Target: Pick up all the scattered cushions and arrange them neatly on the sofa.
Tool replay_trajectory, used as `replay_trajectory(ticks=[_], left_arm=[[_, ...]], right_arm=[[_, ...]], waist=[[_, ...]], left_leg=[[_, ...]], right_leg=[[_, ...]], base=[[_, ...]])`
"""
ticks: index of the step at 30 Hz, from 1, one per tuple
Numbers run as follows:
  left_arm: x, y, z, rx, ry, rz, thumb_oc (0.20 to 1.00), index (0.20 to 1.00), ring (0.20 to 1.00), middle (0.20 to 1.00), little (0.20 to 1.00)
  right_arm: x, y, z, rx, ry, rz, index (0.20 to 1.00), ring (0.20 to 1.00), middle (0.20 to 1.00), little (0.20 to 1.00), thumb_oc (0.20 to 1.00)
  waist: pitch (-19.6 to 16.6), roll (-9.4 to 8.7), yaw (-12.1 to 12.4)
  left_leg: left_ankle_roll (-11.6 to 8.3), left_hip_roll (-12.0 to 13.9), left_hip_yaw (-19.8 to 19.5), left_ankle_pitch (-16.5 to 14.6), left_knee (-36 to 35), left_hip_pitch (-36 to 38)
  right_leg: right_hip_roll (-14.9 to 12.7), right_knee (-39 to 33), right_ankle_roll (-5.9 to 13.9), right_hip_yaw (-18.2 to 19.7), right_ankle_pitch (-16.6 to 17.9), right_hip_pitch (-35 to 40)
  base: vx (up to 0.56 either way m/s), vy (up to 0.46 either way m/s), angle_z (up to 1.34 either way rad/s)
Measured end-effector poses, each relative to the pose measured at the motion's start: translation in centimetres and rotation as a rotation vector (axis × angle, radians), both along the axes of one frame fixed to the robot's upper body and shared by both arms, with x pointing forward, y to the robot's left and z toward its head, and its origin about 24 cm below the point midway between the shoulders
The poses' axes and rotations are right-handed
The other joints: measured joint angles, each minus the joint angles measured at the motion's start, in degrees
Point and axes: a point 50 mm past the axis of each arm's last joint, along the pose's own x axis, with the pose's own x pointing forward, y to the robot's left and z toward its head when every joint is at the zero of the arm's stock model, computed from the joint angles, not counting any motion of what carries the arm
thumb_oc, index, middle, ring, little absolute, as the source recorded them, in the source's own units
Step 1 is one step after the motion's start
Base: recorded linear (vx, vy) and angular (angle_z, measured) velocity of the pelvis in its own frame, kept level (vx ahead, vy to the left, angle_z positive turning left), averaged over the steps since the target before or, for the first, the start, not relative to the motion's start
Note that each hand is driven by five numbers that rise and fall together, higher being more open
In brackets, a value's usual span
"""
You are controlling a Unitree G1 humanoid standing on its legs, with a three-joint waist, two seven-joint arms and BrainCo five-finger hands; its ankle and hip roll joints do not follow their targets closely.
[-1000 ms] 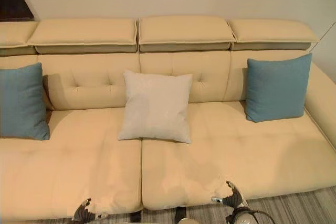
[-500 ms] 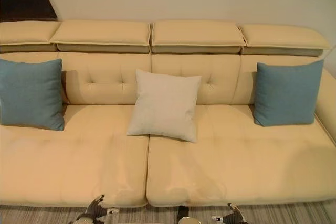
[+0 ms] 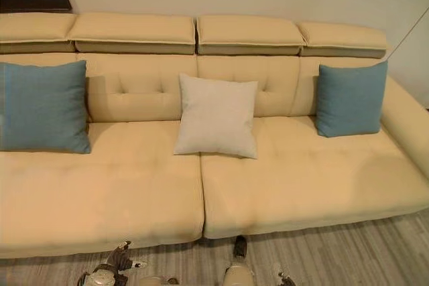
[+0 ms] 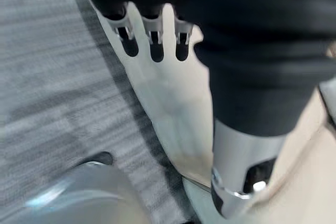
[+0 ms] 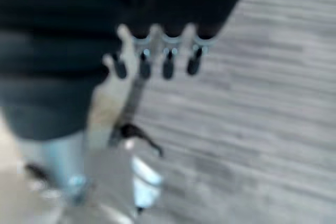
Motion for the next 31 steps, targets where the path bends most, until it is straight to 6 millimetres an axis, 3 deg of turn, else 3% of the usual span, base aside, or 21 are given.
replay_trajectory(ticks=[1, 3, 4, 5, 6, 8, 9, 10, 11, 13, 14, 15, 17, 20, 31], left_arm=[[-0.5, 0.2, -0.1, 0.004, 0.010, 0.003, 1.000, 1.000, 1.000, 1.000, 1.000], [-1.9, 0.9, -0.3, 0.018, 0.048, 0.024, 1.000, 1.000, 1.000, 1.000, 1.000], [-3.4, 2.0, -0.4, 0.046, 0.090, 0.037, 1.000, 1.000, 1.000, 1.000, 1.000], [-4.7, 2.0, -0.7, 0.041, 0.130, 0.066, 1.000, 1.000, 1.000, 1.000, 1.000], [-5.1, 1.6, -0.8, 0.030, 0.138, 0.073, 1.000, 1.000, 1.000, 1.000, 1.000], [-5.1, 1.2, -0.9, 0.023, 0.133, 0.080, 1.000, 1.000, 1.000, 1.000, 1.000], [-5.0, 1.1, -0.9, 0.021, 0.132, 0.078, 1.000, 1.000, 1.000, 1.000, 1.000], [-4.7, 1.0, -0.9, 0.021, 0.126, 0.068, 1.000, 1.000, 1.000, 1.000, 1.000], [-4.3, 1.0, -0.8, 0.021, 0.117, 0.066, 1.000, 1.000, 1.000, 1.000, 1.000], [-4.2, 0.7, -0.9, 0.013, 0.115, 0.063, 1.000, 1.000, 1.000, 1.000, 1.000], [-4.3, 0.5, -1.0, 0.009, 0.119, 0.057, 1.000, 1.000, 1.000, 1.000, 1.000], [-4.0, 0.4, -0.9, 0.012, 0.114, 0.030, 1.000, 1.000, 1.000, 1.000, 1.000], [-3.9, 0.2, -0.9, 0.012, 0.113, 0.014, 1.000, 1.000, 1.000, 1.000, 1.000], [-4.0, 0.2, -1.0, 0.011, 0.116, 0.012, 1.000, 1.000, 1.000, 1.000, 1.000], [-4.6, 0.1, -1.1, 0.005, 0.134, 0.006, 1.000, 1.000, 1.000, 1.000, 1.000]], right_arm=[[-0.1, -0.2, 0.0, -0.002, 0.001, 0.002, 1.000, 1.000, 1.000, 1.000, 1.000], [0.2, -0.2, 0.1, -0.003, -0.005, 0.024, 1.000, 1.000, 1.000, 1.000, 1.000], [1.3, -0.1, 0.4, -0.001, -0.040, 0.034, 1.000, 1.000, 1.000, 1.000, 1.000], [3.0, 0.1, 0.7, -0.005, -0.086, 0.060, 1.000, 1.000, 1.000, 1.000, 1.000], [3.2, 0.2, 0.8, -0.007, -0.098, 0.071, 1.000, 1.000, 1.000, 1.000, 1.000], [3.4, 0.3, 0.8, -0.006, -0.104, 0.083, 1.000, 1.000, 1.000, 1.000, 1.000], [3.3, 0.3, 0.8, -0.007, -0.100, 0.084, 1.000, 1.000, 1.000, 1.000, 1.000], [2.6, 0.3, 0.6, -0.005, -0.083, 0.080, 1.000, 1.000, 1.000, 1.000, 1.000], [2.1, 0.2, 0.5, -0.006, -0.070, 0.077, 1.000, 1.000, 1.000, 1.000, 1.000], [1.3, -0.3, 0.5, -0.021, -0.048, 0.083, 1.000, 1.000, 1.000, 1.000, 1.000], [0.8, -0.5, 0.5, -0.026, -0.033, 0.082, 1.000, 1.000, 1.000, 1.000, 1.000], [-0.4, -0.1, 0.1, -0.016, 0.008, 0.074, 1.000, 1.000, 1.000, 1.000, 1.000], [-1.1, 0.1, -0.1, -0.012, 0.035, 0.070, 1.000, 1.000, 1.000, 1.000, 1.000], [-1.4, -0.1, -0.2, -0.018, 0.047, 0.063, 1.000, 1.000, 1.000, 1.000, 1.000], [-1.3, -0.1, -0.1, -0.018, 0.043, 0.064, 1.000, 1.000, 1.000, 1.000, 1.000]], waist=[[-0.3, 0.33, 0.4], [-1.0, 0.50, 2.5], [-1.4, -1.06, 3.6], [-1.6, -1.33, 4.1], [-2.0, -0.91, 4.5], [-2.8, 0.11, 4.7], [-2.6, -0.11, 4.6], [-3.4, -0.52, 4.4], [-3.5, -1.04, 4.4], [-3.9, -0.39, 4.5], [-4.4, 0.02, 4.4], [-4.9, -0.45, 3.7], [-5.1, -0.89, 3.3], [-5.5, -1.80, 2.6], [-6.0, 0.44, 2.6]], left_leg=[[-0.21, 0.3, 0.0, 2.0, -2.8, 0.8], [-0.79, 1.3, 0.5, 7.5, -9.5, 1.8], [-1.79, 1.0, 1.1, 11.5, -14.7, 2.7], [-3.59, 1.7, 1.5, 13.4, -18.8, 4.5], [-4.65, 2.0, 2.0, 14.3, -20.6, 5.2], [-5.72, 2.9, 2.0, 14.9, -21.7, 4.9], [-6.19, 3.1, 2.0, 14.7, -21.7, 4.7], [-8.92, 2.8, 2.1, 12.9, -21.5, 3.9], [-9.19, 1.9, 2.2, 12.4, -20.1, 3.3], [-8.44, 2.3, 1.8, 10.7, -17.5, 3.7], [-7.05, 2.4, 1.6, 11.8, -19.2, 4.2], [-7.01, 2.1, 1.7, 11.9, -20.5, 5.0], [-7.04, 2.0, 1.7, 11.9, -21.7, 5.4], [-7.04, 2.1, 1.6, 11.9, -21.8, 5.6], [-6.92, 2.1, 1.7, 12.0, -21.7, 7.5]], right_leg=[[1.2, 3.9, 0.38, -0.1, -3.2, 0.6], [3.7, 9.2, 0.84, -2.2, -12.8, 3.8], [3.8, -1.3, 0.42, -5.0, -14.2, 10.2], [6.1, -14.3, -1.22, -5.9, -9.3, 16.0], [6.8, -16.3, -2.19, -5.3, -8.2, 16.5], [7.9, -16.7, -2.15, -4.7, -8.0, 15.9], [8.0, -16.9, -2.16, -4.7, -8.0, 15.8], [7.8, -18.6, -2.25, -4.7, -8.1, 15.7], [7.2, -18.9, -2.30, -4.8, -8.1, 15.4], [7.3, -18.3, -2.11, -4.8, -7.6, 15.1], [7.5, -18.4, -2.14, -4.7, -6.8, 15.1], [7.2, -18.6, -1.72, -4.6, -6.5, 15.2], [7.1, -18.5, -1.78, -4.6, -6.4, 15.0], [7.2, -18.4, -1.79, -4.6, -6.4, 15.1], [7.4, -18.6, -2.83, -4.6, -5.7, 16.9]], base=[[-0.22, -0.006, 0.06], [-0.12, -0.050, -0.14], [-0.16, -0.075, -0.40], [-0.17, -0.067, -0.41], [-0.15, -0.070, -0.35], [-0.07, -0.063, -0.09], [-0.04, -0.055, 0.07], [-0.02, -0.034, 0.09], [-0.01, -0.033, 0.03], [-0.02, -0.038, -0.19], [-0.04, -0.043, -0.11], [-0.04, -0.036, -0.02], [-0.02, -0.032, 0.01], [-0.01, -0.012, 0.00], [0.00, -0.004, 0.01]])
